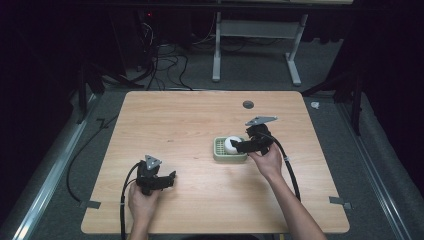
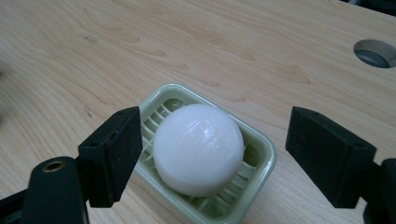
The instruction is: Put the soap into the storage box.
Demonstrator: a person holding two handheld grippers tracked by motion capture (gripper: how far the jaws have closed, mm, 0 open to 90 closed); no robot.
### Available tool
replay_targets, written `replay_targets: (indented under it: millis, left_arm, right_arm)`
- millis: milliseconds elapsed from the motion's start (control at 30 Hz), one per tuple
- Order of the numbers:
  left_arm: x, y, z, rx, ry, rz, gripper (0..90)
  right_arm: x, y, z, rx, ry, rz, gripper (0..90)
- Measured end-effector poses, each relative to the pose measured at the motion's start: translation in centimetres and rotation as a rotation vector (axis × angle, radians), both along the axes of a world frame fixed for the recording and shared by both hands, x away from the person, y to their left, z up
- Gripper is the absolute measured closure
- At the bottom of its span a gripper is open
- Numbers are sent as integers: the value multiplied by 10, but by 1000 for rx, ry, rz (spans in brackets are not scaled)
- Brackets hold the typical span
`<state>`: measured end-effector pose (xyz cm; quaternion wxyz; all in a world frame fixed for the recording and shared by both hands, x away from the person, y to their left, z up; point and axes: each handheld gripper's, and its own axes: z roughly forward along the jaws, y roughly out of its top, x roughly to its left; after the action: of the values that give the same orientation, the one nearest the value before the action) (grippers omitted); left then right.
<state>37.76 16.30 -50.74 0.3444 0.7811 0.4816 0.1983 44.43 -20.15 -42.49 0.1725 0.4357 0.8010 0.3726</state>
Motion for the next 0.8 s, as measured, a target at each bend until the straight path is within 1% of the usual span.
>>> replay_targets:
  millis: [267,567,633,800]
  left_arm:
    - [0,0,0,0,0,0,176]
    - [0,0,0,0,0,0,177]
    - [0,0,0,0,0,0,176]
    - [0,0,0,0,0,0,176]
  right_arm:
    - [-4,-5,6,9,-7,-4,198]
    - [-9,-12,11,19,-28,-7,199]
    - [-11,-14,13,16,-28,-12,199]
    - [-15,-19,17,24,-44,-19,200]
